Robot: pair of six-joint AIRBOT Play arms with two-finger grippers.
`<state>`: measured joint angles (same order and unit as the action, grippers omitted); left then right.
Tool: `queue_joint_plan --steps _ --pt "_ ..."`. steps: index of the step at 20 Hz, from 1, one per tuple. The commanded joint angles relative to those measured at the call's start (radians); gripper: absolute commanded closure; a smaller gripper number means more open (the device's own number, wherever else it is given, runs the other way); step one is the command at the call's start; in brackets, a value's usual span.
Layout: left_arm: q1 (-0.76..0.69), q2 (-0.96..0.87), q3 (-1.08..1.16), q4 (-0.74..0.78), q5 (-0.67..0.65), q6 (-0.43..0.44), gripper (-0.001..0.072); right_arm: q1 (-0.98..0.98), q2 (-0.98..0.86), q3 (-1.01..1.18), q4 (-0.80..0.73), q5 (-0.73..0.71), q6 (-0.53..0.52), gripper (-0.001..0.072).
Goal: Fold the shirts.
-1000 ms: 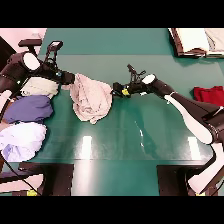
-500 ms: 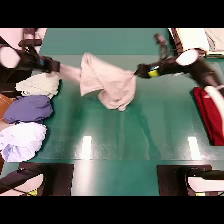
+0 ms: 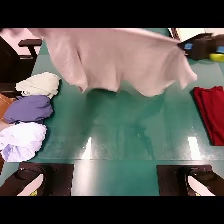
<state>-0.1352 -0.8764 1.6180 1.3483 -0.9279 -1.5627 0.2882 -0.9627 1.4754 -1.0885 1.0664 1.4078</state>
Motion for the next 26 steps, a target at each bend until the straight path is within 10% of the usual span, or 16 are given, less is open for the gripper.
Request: queue_joint_plan --steps 1,8,15,25,26 --pt "0.001 0.043 0.161 -0.118 -0.064 0.013 0.0684 -0.005 0.145 0.002 -0.015 0.006 0.001 0.0699" --pt "0.001 0.043 0.452 -0.158 -0.135 0.054 0.0684 -0.005 0.158 0.241 -0.1 0.122 0.093 0.0699" --pt "0.001 -0.102 0.171 0.109 -0.22 0.019 0.0685 0.024 -0.235 0.213 -0.08 0.393 0.2 0.0699" --pt "0.004 -0.678 -0.139 0.133 0.116 0.017 0.0682 0.041 -0.726 0.214 -0.047 0.121 0.168 0.0697" --pt "0.004 -0.692 -0.138 0.129 0.131 0.018 0.0589 0.041 -0.759 0.251 -0.019 0.126 0.157 0.0697"
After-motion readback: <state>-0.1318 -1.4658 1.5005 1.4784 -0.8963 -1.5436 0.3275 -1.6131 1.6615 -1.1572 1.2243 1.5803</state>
